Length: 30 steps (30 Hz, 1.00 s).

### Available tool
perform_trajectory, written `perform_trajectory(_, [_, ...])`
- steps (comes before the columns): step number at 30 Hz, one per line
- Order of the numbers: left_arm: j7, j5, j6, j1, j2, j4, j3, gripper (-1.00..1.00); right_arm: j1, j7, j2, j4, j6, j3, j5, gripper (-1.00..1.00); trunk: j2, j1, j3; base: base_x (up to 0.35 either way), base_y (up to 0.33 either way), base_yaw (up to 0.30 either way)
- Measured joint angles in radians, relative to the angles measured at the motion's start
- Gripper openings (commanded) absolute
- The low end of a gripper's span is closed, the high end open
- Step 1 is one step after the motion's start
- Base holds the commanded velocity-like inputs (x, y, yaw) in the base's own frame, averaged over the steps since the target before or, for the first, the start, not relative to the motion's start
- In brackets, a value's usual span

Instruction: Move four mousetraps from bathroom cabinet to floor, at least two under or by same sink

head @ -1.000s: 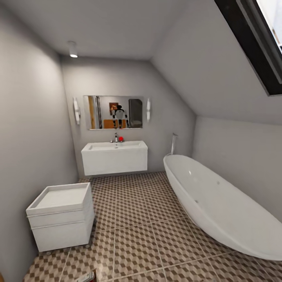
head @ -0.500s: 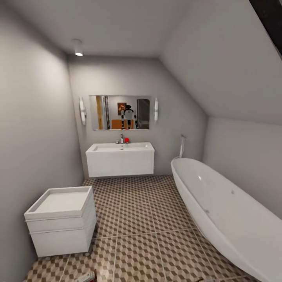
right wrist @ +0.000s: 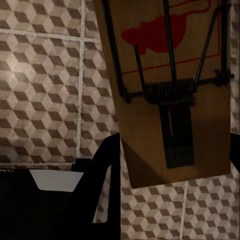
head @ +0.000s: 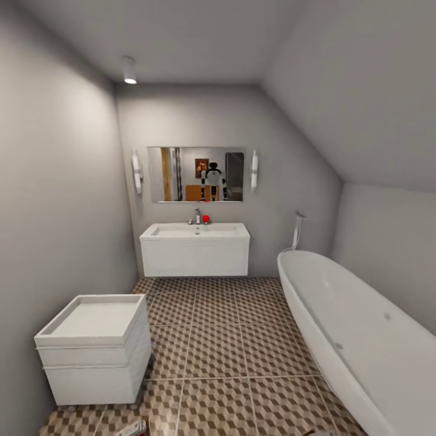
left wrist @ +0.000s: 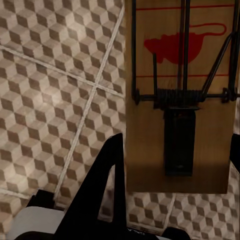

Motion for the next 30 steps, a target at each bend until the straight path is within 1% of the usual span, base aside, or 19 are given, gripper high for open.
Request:
perform_trajectory(11, [-0.001,0.000,0.000,0.000,0.000,0.000,0.000,-1.00,0.000,0.000,0.000,0.000,0.000,0.000,0.000,-1.00,0.000,0.000,0.000,0.328,-0.091,0.016])
perform_trajectory(15, [-0.001,0.000,0.000,0.000,0.001,0.000,0.000,-1.00,0.000,0.000,0.000,0.000,0.000,0.000,0.000,-1.00,0.000,0.000,0.000,0.328,-0.083,0.183])
perform_trajectory(25, [0.000,0.000,0.000,0.000,0.001,0.000,0.000,-1.00,0.000,0.000,0.000,0.000,0.000,0.000,0.000,-1.00,0.000,0.000,0.000,0.328,-0.082,0.258])
perform_trajectory(30, [0.000,0.000,0.000,0.000,0.001,0.000,0.000,-1.00,0.000,0.000,0.000,0.000,0.000,0.000,0.000,-1.00,0.000,0.000,0.000,0.330,-0.042,0.138])
